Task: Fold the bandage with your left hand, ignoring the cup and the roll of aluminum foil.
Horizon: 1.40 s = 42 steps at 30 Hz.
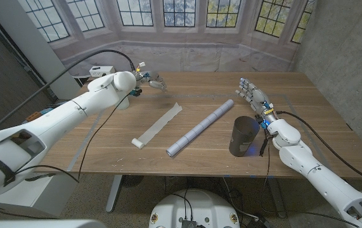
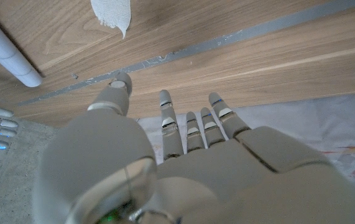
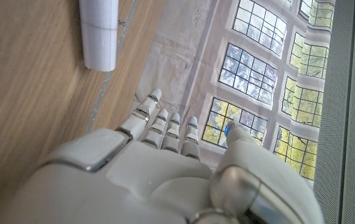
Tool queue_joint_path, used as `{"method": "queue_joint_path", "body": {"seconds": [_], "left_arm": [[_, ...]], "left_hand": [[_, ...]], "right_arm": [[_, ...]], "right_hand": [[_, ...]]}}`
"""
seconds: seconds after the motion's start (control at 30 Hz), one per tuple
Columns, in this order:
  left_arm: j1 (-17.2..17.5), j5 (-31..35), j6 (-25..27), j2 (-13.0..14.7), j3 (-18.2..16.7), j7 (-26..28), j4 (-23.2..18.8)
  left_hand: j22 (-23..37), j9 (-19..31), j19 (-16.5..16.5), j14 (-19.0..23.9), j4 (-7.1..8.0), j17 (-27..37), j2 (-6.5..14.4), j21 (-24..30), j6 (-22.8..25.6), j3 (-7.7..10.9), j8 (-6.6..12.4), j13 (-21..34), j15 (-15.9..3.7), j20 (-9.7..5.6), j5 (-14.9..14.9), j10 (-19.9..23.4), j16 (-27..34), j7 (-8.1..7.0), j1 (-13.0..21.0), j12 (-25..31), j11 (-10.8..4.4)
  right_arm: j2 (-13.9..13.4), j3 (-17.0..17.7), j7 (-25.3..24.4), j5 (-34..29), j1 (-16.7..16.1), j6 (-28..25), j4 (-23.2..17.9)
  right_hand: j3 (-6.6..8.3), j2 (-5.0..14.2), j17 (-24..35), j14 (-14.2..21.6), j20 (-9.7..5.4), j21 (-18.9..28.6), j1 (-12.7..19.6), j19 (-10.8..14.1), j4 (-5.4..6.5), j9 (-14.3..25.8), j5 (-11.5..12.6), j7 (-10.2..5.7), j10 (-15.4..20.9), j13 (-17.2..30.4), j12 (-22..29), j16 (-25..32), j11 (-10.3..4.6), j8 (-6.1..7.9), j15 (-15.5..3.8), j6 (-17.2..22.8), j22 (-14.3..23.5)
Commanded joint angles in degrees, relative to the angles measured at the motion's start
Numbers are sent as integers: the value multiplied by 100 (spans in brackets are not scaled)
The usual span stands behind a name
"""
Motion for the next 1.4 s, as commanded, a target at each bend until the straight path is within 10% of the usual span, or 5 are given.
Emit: {"method": "queue_joint_path", "body": {"seconds": [0.03,1.4], "left_arm": [[-511,550,9,-287,409,-560,329],[-796,2311,-1186,-654,1032,-567,731]], "left_hand": [[12,28,68,75,-19,15,-19,40,88,-27,27,18,-42,-20,-22,69,40,-27,81,45,-76],[9,40,229,301,-10,27,-215,81,267,-226,-25,24,-278,-103,-132,254,72,33,231,81,-277]], "right_arm": [[42,75,55,99,-45,124,72],[18,311,-219,108,-484,478,-121]], "right_hand": [[2,51,18,69,-222,56,38,72,-44,28,5,14,23,8,43,53,32,36,-117,58,25],[62,90,14,140,-235,66,99,144,-142,32,-3,57,108,14,68,90,47,49,-116,178,25]]}}
